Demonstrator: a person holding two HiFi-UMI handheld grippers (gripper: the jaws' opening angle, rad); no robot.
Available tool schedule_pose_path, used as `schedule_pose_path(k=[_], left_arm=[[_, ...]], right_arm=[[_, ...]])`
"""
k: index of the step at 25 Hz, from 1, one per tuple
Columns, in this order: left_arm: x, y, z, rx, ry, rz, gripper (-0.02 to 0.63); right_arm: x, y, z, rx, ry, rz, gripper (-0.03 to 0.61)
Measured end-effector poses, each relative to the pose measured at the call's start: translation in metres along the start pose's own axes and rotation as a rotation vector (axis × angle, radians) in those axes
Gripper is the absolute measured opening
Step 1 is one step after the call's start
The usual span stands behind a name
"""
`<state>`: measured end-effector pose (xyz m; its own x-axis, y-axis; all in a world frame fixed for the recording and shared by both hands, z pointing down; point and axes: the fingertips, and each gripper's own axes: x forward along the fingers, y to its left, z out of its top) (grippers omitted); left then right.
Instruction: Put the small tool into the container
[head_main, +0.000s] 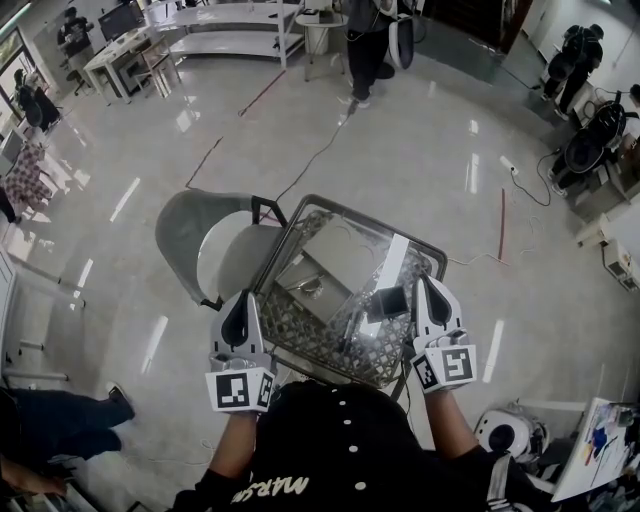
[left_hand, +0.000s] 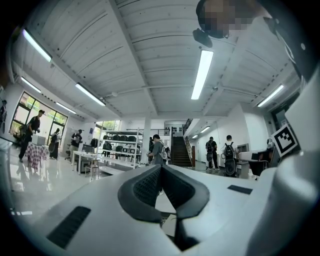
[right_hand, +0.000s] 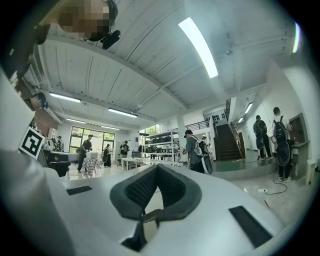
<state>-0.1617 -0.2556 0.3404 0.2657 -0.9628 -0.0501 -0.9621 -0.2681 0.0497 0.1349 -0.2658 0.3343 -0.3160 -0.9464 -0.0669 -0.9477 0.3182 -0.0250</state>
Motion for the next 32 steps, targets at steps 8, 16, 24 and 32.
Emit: schedule_pose_path(k=[8, 16, 24, 32], left_arm=[[-0.002, -0.001, -0.001, 0.006, -0.002, 0.003, 0.026], [-0.002, -0.003, -0.005, 0.006, 0.013, -0.001, 0.026], [-0.003, -0.003, -0.013, -0.004, 0.022, -0.009, 0.026], [-0.005, -0.004, -0.012, -0.004, 0.023, -0.017, 0.026]], right_arm=[[0.004, 0.003, 0.0, -0.02, -0.004, 0.003, 0.014], [0.005, 0.003, 0.0, 0.007, -0.006, -0.001, 0.014], [0.003, 0.007, 0.0, 0.005, -0.008, -0.004, 0.014], [0.003, 0.01, 0.004, 0.004, -0.016, -0.004, 0.014]])
